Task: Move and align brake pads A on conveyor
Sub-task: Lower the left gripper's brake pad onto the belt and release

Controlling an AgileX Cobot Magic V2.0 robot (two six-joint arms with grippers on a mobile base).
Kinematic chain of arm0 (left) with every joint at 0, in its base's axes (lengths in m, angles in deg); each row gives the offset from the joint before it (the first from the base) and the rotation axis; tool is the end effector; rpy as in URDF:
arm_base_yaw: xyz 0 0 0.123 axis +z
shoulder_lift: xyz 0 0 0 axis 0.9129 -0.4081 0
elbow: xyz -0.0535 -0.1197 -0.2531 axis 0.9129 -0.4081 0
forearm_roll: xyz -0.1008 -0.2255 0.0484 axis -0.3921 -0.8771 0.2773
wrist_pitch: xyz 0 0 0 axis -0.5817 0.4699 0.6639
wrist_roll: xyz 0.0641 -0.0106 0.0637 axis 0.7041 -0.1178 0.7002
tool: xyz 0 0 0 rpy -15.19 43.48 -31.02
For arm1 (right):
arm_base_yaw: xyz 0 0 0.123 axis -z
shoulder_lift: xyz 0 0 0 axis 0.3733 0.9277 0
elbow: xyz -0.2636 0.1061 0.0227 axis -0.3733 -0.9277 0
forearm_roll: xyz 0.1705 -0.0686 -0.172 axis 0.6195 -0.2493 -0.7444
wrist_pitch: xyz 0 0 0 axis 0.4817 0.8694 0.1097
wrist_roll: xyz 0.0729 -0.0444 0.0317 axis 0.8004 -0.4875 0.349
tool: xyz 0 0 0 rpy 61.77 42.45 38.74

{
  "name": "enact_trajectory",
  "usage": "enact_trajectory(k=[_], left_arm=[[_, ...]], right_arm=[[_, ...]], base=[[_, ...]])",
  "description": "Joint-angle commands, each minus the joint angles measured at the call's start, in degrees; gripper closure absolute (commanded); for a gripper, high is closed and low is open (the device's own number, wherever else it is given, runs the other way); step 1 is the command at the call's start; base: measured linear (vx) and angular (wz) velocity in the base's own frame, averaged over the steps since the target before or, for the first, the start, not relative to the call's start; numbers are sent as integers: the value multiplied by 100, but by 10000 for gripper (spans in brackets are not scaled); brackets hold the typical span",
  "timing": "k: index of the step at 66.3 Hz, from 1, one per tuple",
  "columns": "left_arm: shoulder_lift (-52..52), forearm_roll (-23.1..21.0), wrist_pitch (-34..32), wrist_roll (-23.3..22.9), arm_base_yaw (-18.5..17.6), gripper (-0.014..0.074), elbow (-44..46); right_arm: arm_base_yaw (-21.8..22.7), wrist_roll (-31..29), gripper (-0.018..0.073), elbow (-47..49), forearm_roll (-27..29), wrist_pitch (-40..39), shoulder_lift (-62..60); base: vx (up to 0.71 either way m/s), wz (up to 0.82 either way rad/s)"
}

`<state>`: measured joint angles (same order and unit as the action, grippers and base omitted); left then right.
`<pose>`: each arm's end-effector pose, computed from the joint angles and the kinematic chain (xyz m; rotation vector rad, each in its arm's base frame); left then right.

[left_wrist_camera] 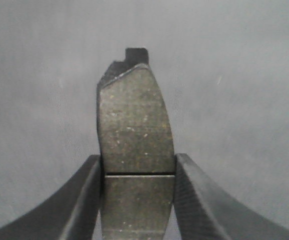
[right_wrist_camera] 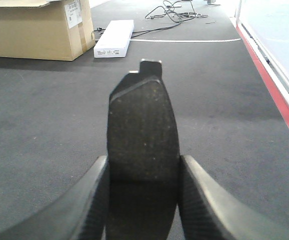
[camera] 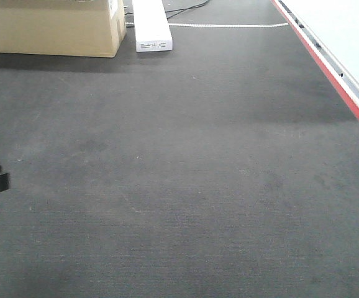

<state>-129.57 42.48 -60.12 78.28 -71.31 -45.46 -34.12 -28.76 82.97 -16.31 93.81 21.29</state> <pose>0.2075 -0.0205 0.3002 -0.0199 2.2678 -0.1234 0.0707 0.0106 0.3100 -0.1174 1.7612 0.1387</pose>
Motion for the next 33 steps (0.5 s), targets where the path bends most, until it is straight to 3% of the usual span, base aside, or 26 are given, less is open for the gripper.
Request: enact_trajectory(k=[1,33], left_arm=[[-556,-29,-263,-101,-26,591,457],[-2964,124,29,-150,-26,565,1379]], right_arm=[[17,-22,564,165,-60,-575,31],[17,-22,564,165,-60,-575,31]], base=[[0,0],[0,0]])
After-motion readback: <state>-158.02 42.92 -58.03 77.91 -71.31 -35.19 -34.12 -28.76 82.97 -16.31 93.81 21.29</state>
